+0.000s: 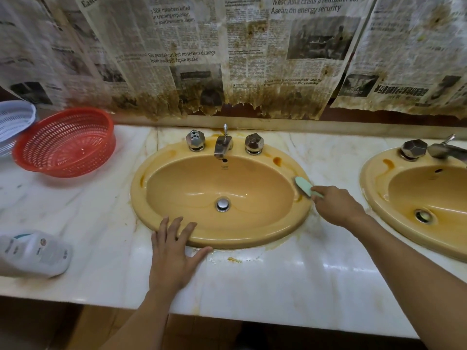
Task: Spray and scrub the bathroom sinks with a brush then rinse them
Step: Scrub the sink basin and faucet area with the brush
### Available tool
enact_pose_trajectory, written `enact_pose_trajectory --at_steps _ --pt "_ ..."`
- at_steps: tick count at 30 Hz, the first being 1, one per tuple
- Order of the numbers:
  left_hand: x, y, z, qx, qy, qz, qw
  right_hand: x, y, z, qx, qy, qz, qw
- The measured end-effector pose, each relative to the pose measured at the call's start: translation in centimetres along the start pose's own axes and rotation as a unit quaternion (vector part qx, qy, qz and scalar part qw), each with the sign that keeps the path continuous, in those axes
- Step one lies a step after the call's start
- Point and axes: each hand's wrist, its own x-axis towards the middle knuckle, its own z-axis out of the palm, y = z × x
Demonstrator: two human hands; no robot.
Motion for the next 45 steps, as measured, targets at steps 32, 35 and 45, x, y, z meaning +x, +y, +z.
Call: enact_pose_trajectory --at_steps 32,35,45 --pt "-0.1 0.3 0.0 -0.018 0.017 0.003 1.0 -9.4 0.9 5.2 0.071 -0.029 -0.041 0.996" --pt "-0.1 0.2 0.0 -0.019 0.014 0.0 1.0 -11.6 0.1 7.4 0.057 -0.069 -0.075 0.993" --pt "-0.1 0.1 0.1 -0.015 0.009 0.001 1.0 -9.4 2.9 7.1 0.142 0.005 -0.031 0.989"
